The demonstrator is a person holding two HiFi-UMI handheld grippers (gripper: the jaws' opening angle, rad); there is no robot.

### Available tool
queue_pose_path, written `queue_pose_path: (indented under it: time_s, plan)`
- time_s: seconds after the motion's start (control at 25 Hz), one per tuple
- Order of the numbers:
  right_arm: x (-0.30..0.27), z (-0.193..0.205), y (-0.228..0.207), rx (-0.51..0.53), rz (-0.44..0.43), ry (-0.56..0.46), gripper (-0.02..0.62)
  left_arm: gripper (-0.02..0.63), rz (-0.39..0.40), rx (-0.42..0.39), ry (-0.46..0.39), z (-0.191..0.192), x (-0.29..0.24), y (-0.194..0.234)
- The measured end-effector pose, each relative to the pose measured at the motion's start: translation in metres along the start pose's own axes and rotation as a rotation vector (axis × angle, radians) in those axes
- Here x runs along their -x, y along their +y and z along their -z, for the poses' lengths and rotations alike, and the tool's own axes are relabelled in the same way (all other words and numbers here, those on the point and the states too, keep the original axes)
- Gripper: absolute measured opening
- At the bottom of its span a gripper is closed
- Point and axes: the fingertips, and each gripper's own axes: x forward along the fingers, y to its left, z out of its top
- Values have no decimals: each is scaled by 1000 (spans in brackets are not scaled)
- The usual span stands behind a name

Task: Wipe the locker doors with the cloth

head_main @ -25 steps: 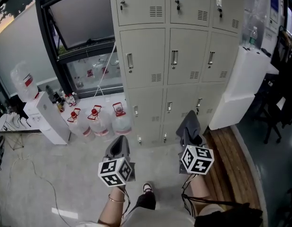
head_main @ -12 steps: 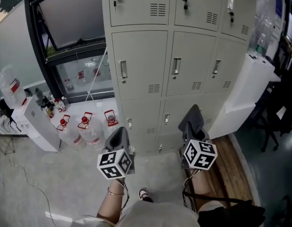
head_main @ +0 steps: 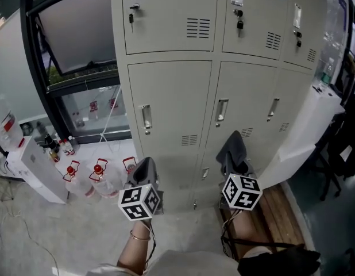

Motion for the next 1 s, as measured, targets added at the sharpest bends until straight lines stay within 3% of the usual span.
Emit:
queue_pose_path:
  time_s: [0.44, 0.84, 1.0]
  plan:
    - [-58, 6, -26, 54, -53, 36, 70, 11, -40, 29, 65, 32, -69, -8]
    - [-86, -23, -18, 58, -221, 18, 69, 11, -80, -47, 23, 5, -94, -32]
    - [-84, -46, -2, 75, -281, -21, 69, 11, -74, -105, 1, -23, -98, -36]
